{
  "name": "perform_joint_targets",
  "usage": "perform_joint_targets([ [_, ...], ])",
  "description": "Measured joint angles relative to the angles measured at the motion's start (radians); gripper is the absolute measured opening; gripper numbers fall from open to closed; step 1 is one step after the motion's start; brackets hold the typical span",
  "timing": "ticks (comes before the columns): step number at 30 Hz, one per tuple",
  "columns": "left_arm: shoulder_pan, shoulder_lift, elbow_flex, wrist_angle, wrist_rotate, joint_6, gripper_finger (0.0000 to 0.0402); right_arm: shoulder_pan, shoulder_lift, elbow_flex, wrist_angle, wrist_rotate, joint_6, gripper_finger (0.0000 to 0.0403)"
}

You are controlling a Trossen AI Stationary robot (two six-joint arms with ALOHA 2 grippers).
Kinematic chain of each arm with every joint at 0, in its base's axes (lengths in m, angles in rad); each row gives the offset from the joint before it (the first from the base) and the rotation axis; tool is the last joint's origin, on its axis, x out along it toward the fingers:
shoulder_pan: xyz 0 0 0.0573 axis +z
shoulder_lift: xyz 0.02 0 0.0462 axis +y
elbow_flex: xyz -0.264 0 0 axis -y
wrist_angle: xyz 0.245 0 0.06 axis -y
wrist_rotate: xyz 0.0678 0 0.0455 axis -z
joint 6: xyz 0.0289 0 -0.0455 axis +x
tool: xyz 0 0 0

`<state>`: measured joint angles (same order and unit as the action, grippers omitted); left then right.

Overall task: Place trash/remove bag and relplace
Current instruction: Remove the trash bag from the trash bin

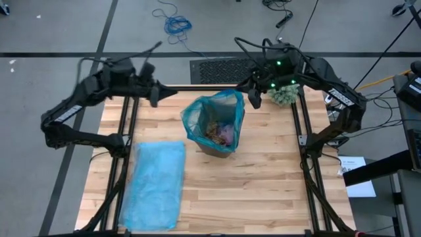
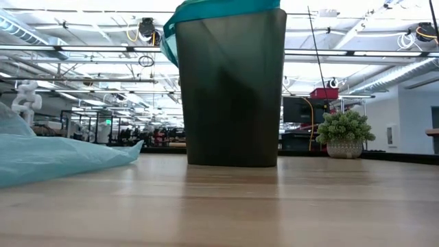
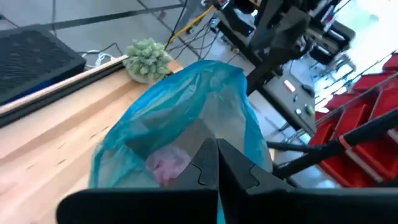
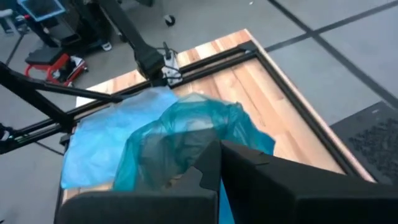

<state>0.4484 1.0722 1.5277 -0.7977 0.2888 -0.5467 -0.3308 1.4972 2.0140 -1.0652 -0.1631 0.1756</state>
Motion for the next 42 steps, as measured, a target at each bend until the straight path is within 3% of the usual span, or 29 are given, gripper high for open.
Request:
perform_joint_targets([
  [8, -0.051, -0.001, 0.183, -0.344, -0.007, -0.007, 0.0, 0.002, -0.001, 0.025, -0.003, 0.003, -0.062, 0.0005],
  [19, -0.269, 0.074, 0.181, -0.364, -0.014, 0.495, 0.0, -0.016, -0.001, 0.025, -0.007, 0.006, -0.11, 0.0072],
  [22, -0.329, 0.116, 0.18, -0.392, -0.084, 0.614, 0.0, -0.018, -0.001, 0.025, -0.01, 0.008, -0.11, 0.0084],
  [27, -0.44, 0.16, 0.18, -0.508, -0.294, 0.803, 0.0, -0.023, -0.001, 0.025, -0.01, 0.007, -0.108, 0.0095],
  [37, -0.524, 0.248, 0.18, -0.485, -0.321, 0.815, 0.0001, -0.023, 0.0, 0.025, -0.016, 0.006, -0.109, 0.0098],
  [42, -0.561, 0.316, 0.18, -0.485, -0.321, 0.802, 0.003, -0.023, 0.0, 0.025, -0.018, 0.005, -0.109, 0.0098],
])
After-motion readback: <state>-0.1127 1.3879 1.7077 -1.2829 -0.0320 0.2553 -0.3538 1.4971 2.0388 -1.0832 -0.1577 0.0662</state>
